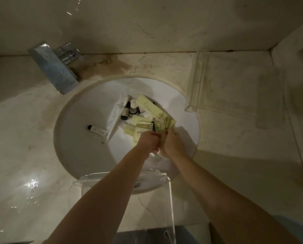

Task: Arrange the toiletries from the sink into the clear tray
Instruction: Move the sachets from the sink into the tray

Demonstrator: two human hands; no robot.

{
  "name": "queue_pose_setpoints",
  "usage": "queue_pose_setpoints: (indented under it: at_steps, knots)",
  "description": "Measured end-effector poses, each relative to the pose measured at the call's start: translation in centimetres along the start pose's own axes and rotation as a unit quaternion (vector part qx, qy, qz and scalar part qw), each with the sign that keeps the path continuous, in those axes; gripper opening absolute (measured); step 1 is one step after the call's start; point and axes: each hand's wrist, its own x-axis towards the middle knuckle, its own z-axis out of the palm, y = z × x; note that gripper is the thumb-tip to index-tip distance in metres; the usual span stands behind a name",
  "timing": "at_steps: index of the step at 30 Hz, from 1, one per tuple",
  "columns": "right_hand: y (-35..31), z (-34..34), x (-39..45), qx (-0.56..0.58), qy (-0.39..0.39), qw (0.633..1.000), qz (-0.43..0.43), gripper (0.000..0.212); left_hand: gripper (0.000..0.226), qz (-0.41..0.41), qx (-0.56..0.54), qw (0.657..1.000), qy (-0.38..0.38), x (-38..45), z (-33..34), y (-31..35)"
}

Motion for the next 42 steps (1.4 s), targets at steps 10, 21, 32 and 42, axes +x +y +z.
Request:
queue_pose_setpoints:
  at_steps: [10,21,32,42]
  knots:
    - [-0.7,-0.9,-2.4,0.276,0.017,0.961,0.026,0.021,0.031,0.040,-0.060,0.997,0.012,-2.3,-1.8,0.3]
    - [-3.1,-1.0,-9.0,0.390,0.014,0.920,-0.034,0.014,0.046,0.136,-0.146,0.980,-0.025,-9.4,-8.3,-0.9]
    - [-4.0,0.6,-15.9,0.256,0.115,0.950,-0.136,0.020,0.029,0.208,-0.199,0.957,-0.032,-15.3,-14.4,-5.7]
    - [-2.6,0.5,-19.5,0.191,0.042,0.961,-0.196,0.006,0.027,0.234,-0.151,0.960,-0.008,-18.7,-18.5,-10.5]
